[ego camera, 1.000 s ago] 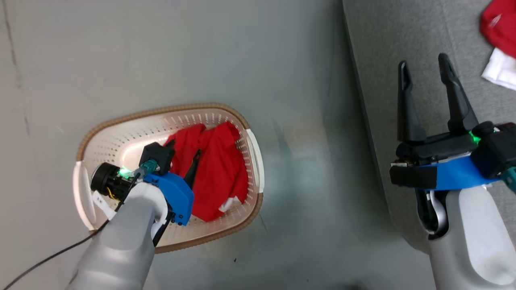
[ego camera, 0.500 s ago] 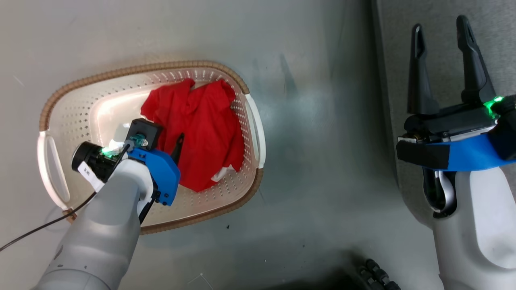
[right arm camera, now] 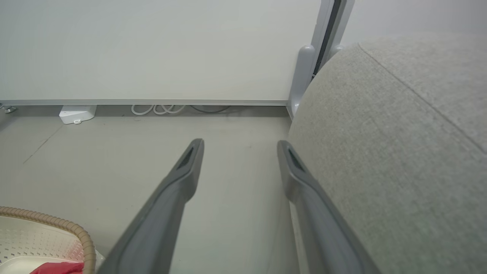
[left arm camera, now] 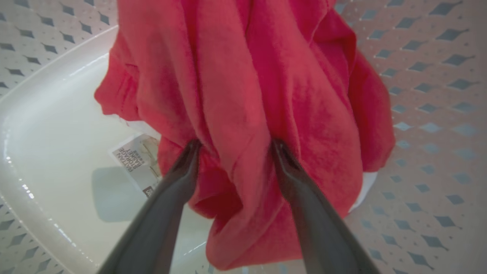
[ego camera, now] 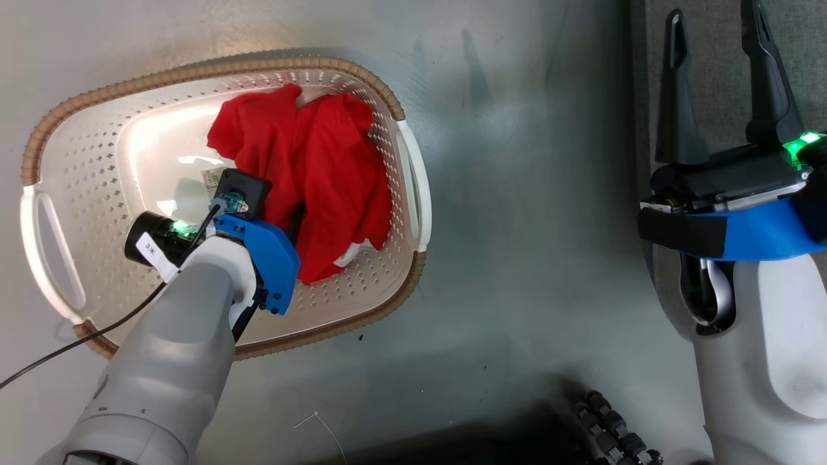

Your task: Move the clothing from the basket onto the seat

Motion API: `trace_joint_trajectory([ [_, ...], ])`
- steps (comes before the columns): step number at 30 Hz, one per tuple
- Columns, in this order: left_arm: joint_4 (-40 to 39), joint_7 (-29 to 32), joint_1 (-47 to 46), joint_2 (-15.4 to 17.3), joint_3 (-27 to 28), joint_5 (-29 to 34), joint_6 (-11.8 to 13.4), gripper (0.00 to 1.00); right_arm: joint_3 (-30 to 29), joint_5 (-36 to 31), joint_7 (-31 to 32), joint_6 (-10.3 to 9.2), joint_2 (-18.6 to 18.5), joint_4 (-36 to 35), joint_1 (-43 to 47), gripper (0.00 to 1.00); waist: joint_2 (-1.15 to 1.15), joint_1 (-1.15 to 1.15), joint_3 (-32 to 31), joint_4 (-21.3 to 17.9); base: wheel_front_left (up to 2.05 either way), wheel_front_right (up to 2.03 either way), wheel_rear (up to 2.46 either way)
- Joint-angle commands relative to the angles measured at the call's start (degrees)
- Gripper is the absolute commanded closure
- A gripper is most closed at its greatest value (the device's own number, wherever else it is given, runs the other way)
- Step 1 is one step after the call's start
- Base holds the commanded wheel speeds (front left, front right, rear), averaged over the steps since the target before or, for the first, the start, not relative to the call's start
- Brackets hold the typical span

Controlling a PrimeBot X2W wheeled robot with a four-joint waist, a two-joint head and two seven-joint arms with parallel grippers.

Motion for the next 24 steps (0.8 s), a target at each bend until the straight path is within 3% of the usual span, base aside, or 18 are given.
trace_joint_trajectory([
  [1, 0.20, 0.22, -0.76, 0.35, -0.52, -0.39, -0.23, 0.00, -0.18, 0.37, -0.03, -0.06, -0.02, 0.04, -0.80, 0.00, 0.00, -0.01, 0.29, -0.23, 0.00, 0.00, 0.00],
  [3, 0.29, 0.38, -0.71, 0.36, -1.12, -0.74, -0.23, 0.00, -0.26, 0.27, -0.03, -0.06, 0.08, 0.05, -0.69, 0.00, 0.00, -0.01, 0.38, -0.33, 0.00, 0.00, 0.00],
  [4, 0.35, 0.56, -0.68, 0.37, -1.38, -0.93, -0.23, 0.54, -0.32, 0.23, -0.03, -0.06, 0.17, 0.04, -0.60, 0.00, 0.00, -0.01, 0.35, -0.37, 0.00, 0.00, 0.00],
  [5, 0.37, 0.52, -0.62, 0.41, -1.62, -1.07, -0.23, 0.85, -0.38, 0.23, -0.03, -0.06, 0.23, 0.07, -0.49, 0.00, 0.00, -0.01, 0.28, -0.40, 0.00, 0.00, 0.00],
  [6, 0.37, 0.57, -0.60, 0.43, -1.88, -1.42, -0.23, 1.00, -0.50, 0.27, -0.03, -0.06, 0.27, 0.14, -0.42, 0.00, 0.00, -0.01, 0.19, -0.40, 0.00, 0.00, 0.00],
  [24, -4.55, -3.16, 4.12, -0.97, -8.52, -9.94, -0.23, 1.00, -1.17, 0.64, -0.03, -0.06, -0.38, 2.44, 2.48, 0.00, 0.00, -0.01, -8.73, 1.90, 0.00, 0.00, 0.00],
])
